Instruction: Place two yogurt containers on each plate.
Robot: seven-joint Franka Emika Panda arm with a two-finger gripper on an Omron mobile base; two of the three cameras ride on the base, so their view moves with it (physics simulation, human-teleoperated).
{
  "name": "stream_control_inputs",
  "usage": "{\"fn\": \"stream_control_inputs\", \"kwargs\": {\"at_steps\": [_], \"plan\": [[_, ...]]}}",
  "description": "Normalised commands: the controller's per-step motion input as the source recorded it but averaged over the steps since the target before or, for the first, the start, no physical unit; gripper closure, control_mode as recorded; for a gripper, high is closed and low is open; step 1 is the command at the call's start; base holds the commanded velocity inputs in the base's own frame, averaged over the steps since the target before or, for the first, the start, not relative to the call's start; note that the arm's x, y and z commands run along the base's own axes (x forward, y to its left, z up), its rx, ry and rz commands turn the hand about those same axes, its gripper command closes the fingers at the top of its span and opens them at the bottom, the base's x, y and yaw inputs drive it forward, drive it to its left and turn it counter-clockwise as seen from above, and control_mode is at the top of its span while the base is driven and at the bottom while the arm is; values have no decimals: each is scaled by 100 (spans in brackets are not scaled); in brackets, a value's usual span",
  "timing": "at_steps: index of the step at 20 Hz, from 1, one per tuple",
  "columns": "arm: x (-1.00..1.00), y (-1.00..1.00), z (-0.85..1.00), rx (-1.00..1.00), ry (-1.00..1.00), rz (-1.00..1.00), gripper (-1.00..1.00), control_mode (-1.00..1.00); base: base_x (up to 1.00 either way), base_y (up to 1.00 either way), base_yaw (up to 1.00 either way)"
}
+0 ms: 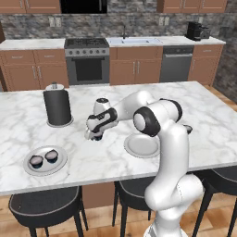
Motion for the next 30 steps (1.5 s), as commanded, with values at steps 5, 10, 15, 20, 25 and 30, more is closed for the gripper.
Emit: {"fn": "stream_control_inputs", "kwargs": {"at_steps": [5, 10, 15, 20, 25, 30], "plan": [[-19, -25, 5, 0, 4, 0, 100, -100, 0, 0, 0], [-67, -72, 22, 0, 0, -5, 100, -100, 0, 0, 0], [-79, -87, 22, 0, 0, -4, 100, -100, 0, 0, 0], [-68, -85, 10, 0, 0, -5, 100, -100, 0, 0, 0], [-27, -66, -2, -1, 0, -12, 100, -100, 0, 0, 0], [8, -40, -13, -2, 0, -2, 100, -100, 0, 0, 0]]}}
